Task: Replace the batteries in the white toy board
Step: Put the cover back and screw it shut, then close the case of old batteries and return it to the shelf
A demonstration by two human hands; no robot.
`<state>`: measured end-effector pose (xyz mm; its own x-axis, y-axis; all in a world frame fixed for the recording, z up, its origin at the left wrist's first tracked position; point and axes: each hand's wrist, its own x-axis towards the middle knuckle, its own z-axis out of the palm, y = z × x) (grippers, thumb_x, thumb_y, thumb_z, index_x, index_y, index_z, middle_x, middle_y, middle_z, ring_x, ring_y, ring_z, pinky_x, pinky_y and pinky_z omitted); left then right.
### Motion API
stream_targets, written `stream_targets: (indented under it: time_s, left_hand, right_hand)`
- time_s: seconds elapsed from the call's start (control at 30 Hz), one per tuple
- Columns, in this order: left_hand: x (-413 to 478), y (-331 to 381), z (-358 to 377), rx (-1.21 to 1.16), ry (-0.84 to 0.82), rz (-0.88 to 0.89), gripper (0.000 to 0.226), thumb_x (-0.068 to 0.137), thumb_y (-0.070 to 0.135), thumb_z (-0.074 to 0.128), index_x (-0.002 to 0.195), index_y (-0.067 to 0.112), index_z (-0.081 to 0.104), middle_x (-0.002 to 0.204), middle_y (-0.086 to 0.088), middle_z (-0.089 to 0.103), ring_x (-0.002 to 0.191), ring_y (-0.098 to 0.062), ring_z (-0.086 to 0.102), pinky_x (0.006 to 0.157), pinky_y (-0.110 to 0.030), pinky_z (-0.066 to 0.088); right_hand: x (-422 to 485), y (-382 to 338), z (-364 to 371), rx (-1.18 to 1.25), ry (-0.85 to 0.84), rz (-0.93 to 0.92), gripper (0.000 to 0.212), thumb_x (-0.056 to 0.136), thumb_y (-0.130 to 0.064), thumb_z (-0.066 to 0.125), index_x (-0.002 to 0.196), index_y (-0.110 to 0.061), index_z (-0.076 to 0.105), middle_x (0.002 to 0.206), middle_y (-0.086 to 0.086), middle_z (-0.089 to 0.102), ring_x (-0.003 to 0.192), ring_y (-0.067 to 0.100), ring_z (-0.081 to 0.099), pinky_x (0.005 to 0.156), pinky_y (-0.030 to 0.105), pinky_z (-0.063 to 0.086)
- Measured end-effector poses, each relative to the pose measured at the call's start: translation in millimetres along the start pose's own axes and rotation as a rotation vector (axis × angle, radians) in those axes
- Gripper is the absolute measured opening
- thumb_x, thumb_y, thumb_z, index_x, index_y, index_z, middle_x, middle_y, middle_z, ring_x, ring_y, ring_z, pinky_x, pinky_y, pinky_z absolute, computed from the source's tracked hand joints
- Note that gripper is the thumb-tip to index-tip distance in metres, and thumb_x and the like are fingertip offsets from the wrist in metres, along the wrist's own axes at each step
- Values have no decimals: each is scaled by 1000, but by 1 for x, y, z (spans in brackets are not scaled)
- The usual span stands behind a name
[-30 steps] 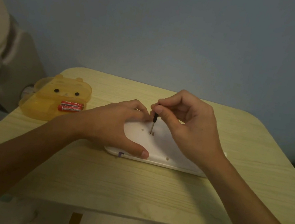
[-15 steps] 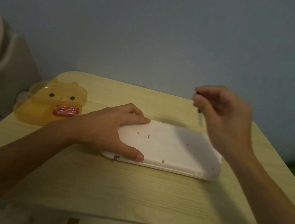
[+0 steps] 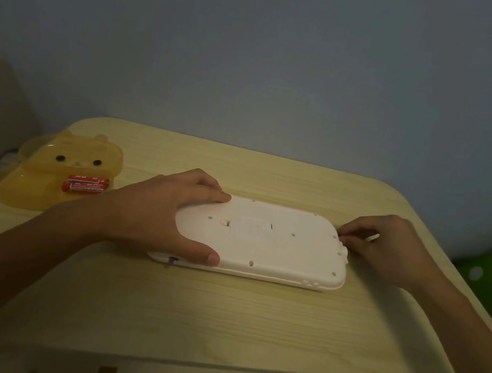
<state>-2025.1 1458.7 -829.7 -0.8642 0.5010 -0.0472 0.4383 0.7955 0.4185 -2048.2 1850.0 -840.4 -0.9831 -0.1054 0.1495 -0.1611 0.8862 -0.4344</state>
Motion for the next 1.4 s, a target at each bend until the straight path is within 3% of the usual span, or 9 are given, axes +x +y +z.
stream_targets:
  time_s: [0.13, 0.27, 0.43, 0.57, 0.7, 0.93, 1.1, 1.2, 1.4]
  left_hand:
    - [-3, -2, -3, -28, 21, 3, 120, 51, 106, 47, 155, 46, 38, 149, 31, 32, 132, -3, 42, 108, -31, 46]
    - [-5, -31, -22, -34, 229, -52, 83, 74, 90, 52, 143, 44, 54, 146, 22, 49, 133, -6, 50, 114, -42, 44]
    - [-19, -93, -51, 208, 435, -309, 57, 87, 62, 58, 134, 32, 65, 139, -2, 61, 127, -28, 58, 114, -55, 41]
    - [-36, -128, -61, 243, 429, -500, 41, 99, 44, 59, 136, 28, 65, 142, -8, 61, 124, -35, 61, 113, -53, 41]
    - [-45, -140, -59, 212, 341, -538, 42, 103, 34, 56, 143, 24, 60, 146, -13, 57, 133, -38, 55, 113, -54, 43]
    - [-45, -134, -58, 138, 351, -540, 52, 96, 29, 72, 146, 27, 57, 138, -10, 51, 126, -34, 56, 110, -49, 46]
    - [-41, -130, -57, 134, 460, -468, 35, 96, 20, 69, 131, 18, 71, 114, -6, 55, 104, -26, 61, 92, -38, 49]
    - [-45, -116, -58, 128, 569, -396, 17, 96, 21, 70, 111, 22, 79, 99, -2, 56, 93, -21, 60, 83, -35, 47]
    - [-66, -87, -66, 25, 627, -281, 11, 95, 28, 73, 105, 28, 78, 100, 14, 73, 90, -6, 66, 83, -34, 57]
  right_hand:
    - [2, 3, 0, -20, -10, -18, 17, 89, -17, 80, 94, -33, 83, 86, -26, 73, 84, -7, 66, 77, 11, 44]
    - [3, 3, -1, -64, -41, -9, 17, 92, -25, 77, 100, -40, 76, 91, -26, 70, 86, -7, 62, 73, 10, 41]
    - [4, -3, -2, -4, -8, -14, 9, 94, -33, 73, 99, -40, 73, 93, -26, 70, 88, -6, 63, 78, 30, 48]
    - [7, -11, 1, 35, 38, -21, 7, 94, -31, 74, 96, -37, 74, 86, -28, 67, 82, -5, 63, 72, 30, 47]
    - [10, -19, 6, 53, 55, -31, 8, 94, -30, 75, 95, -38, 75, 87, -22, 71, 79, -2, 65, 68, 19, 45]
    - [16, -26, 7, 91, 161, 33, 16, 95, -37, 69, 89, -52, 70, 95, -13, 76, 62, 6, 71, 78, 43, 61]
    - [22, -53, 8, 169, 193, -27, 13, 97, -34, 69, 89, -43, 74, 89, -20, 76, 64, 7, 71, 62, 20, 53]
    - [26, -91, 12, 219, 170, -117, 15, 96, -26, 72, 89, -38, 76, 83, -22, 74, 77, -11, 67, 64, 2, 46]
    - [26, -189, 46, 292, 42, -361, 8, 97, -29, 69, 99, -32, 77, 94, -27, 70, 81, -22, 62, 68, -1, 44]
